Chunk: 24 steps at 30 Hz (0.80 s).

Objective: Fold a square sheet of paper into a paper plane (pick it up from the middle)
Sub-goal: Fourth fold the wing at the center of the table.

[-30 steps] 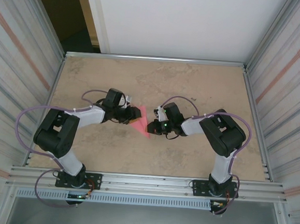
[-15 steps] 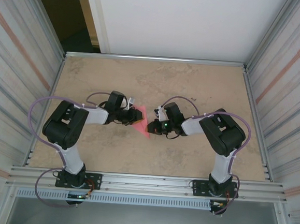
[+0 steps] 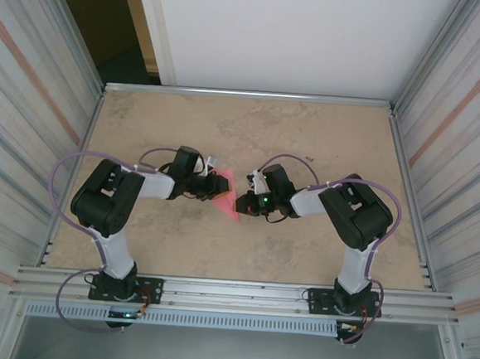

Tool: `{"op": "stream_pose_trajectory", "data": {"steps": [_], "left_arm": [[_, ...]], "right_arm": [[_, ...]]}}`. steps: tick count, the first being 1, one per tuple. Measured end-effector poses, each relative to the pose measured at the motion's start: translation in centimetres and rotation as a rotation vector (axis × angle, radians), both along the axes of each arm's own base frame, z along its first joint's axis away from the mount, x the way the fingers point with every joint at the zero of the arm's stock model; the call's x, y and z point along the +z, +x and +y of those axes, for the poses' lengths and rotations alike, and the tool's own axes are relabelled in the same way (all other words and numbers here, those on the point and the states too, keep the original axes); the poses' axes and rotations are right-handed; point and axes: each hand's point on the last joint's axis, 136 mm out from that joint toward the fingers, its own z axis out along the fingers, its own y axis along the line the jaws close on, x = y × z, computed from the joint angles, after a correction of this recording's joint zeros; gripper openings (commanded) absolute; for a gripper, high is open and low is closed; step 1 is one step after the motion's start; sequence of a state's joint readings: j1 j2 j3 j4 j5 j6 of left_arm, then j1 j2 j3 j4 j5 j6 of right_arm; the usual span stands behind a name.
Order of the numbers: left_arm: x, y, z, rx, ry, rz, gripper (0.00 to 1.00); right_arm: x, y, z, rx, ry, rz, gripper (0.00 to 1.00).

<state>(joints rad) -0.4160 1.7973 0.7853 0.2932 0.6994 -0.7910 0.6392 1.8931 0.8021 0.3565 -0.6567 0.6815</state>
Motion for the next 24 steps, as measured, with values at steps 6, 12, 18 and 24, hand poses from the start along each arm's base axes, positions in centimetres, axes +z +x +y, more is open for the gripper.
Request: {"op": "stream_pose_trajectory", "data": {"steps": [6, 12, 18, 24], "left_arm": [[0.31, -0.03, -0.12, -0.005, -0.009, -0.004, 0.22], [0.53, 0.12, -0.37, -0.008, -0.009, -0.005, 0.2], [-0.04, 0.37, -0.44, -0.006, -0.001, 0.009, 0.18], [-0.4, 0.48, -0.25, 0.005, 0.019, 0.024, 0.18]], "right_arm": [[-0.02, 0.0, -0.01, 0.0, 0.0, 0.001, 0.08], [0.02, -0.02, 0.03, 0.002, 0.002, 0.002, 0.09], [0.05, -0.03, 0.06, 0.003, 0.001, 0.006, 0.1], [0.21, -0.07, 0.18, 0.01, 0.004, 0.013, 0.15]]}}
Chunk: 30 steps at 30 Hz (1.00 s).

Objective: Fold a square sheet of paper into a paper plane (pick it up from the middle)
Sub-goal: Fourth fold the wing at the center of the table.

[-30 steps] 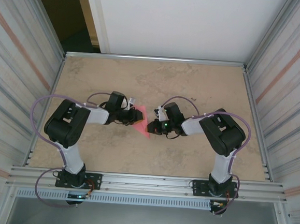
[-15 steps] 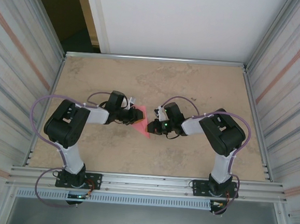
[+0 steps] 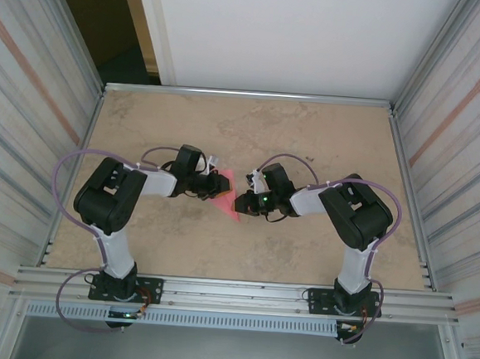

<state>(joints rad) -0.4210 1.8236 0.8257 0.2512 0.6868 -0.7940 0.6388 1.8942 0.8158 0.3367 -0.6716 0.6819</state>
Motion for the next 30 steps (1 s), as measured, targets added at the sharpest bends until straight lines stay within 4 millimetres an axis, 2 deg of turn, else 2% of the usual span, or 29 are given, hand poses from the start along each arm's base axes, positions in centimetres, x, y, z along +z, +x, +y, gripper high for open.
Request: {"op": "stream_pose_trajectory", "data": {"steps": [5, 14, 21, 25, 30], "left_arm": [[-0.1, 0.0, 0.1, 0.002, 0.006, 0.007, 0.18], [-0.2, 0.1, 0.0, 0.002, 0.01, 0.015, 0.18], [-0.2, 0.3, 0.0, 0.004, 0.018, 0.026, 0.19], [-0.3, 0.2, 0.0, 0.004, 0.023, 0.035, 0.18], [-0.7, 0.2, 0.1, 0.006, 0.031, 0.047, 0.18]], "right_arm": [[0.3, -0.1, 0.1, -0.001, 0.003, 0.01, 0.2], [0.3, -0.3, -0.5, -0.019, -0.026, 0.018, 0.21], [0.6, -1.3, -2.1, -0.05, -0.058, 0.023, 0.25], [1.8, -0.7, -3.2, -0.103, -0.067, -0.012, 0.25], [2.5, 0.0, -3.4, -0.128, -0.082, -0.038, 0.23]]}}
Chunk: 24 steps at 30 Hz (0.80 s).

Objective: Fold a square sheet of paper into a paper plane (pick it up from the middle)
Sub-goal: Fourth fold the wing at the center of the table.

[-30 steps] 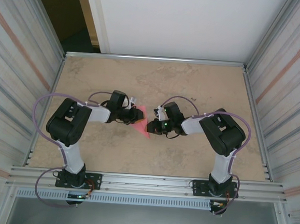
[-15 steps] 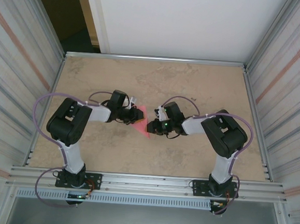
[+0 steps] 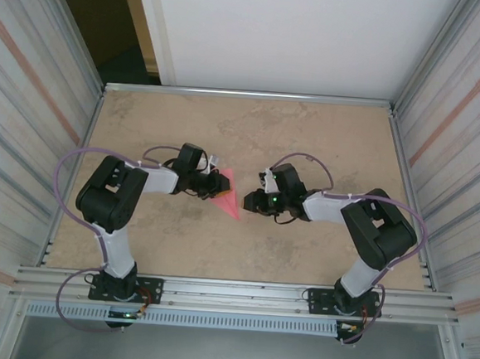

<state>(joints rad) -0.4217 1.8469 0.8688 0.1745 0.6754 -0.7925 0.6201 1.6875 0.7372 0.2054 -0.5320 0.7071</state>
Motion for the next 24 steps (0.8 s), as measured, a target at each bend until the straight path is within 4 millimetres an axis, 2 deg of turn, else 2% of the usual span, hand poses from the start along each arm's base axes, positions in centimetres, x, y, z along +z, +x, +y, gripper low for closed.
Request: {"op": "stream_pose_trajectory", "data": {"steps": [9, 18, 24], "left_arm": [[-0.7, -0.1, 0.2, 0.01, 0.028, 0.019, 0.18], [-0.6, -0.1, 0.1, 0.013, 0.029, 0.028, 0.19], [-0.6, -0.1, 0.1, 0.018, 0.029, 0.038, 0.18]], "right_arm": [[0.6, -0.8, 2.8, 0.064, -0.004, -0.015, 0.21], [-0.5, -0.2, 2.1, 0.025, -0.074, -0.021, 0.28], [-0.5, 0.6, 3.0, 0.045, -0.093, -0.036, 0.29]]}}
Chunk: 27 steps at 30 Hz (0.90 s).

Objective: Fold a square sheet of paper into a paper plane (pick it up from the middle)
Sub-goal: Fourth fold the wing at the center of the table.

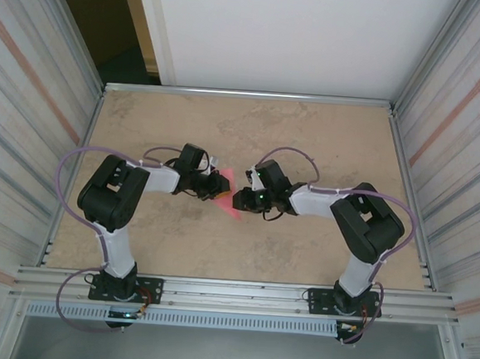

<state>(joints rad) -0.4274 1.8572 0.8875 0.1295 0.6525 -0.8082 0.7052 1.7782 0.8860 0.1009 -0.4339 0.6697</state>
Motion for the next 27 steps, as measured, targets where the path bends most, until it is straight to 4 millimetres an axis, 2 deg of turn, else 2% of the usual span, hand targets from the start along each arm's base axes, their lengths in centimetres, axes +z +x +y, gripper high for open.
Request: {"op": "stream_pose_trajectory", "data": {"steps": [8, 16, 27], "left_arm": [[0.2, 0.2, -0.1, 0.0, -0.002, -0.003, 0.19], [0.3, 0.4, -0.1, 0.004, 0.004, -0.004, 0.19], [0.6, 0.7, -0.2, 0.006, 0.006, -0.005, 0.19]], "right_arm": [[-1.8, 0.1, 0.2, 0.02, -0.035, 0.02, 0.27], [-2.1, 0.2, 0.2, 0.021, -0.036, 0.024, 0.16], [-2.3, 0.6, -0.2, 0.023, 0.019, 0.04, 0.12]]}}
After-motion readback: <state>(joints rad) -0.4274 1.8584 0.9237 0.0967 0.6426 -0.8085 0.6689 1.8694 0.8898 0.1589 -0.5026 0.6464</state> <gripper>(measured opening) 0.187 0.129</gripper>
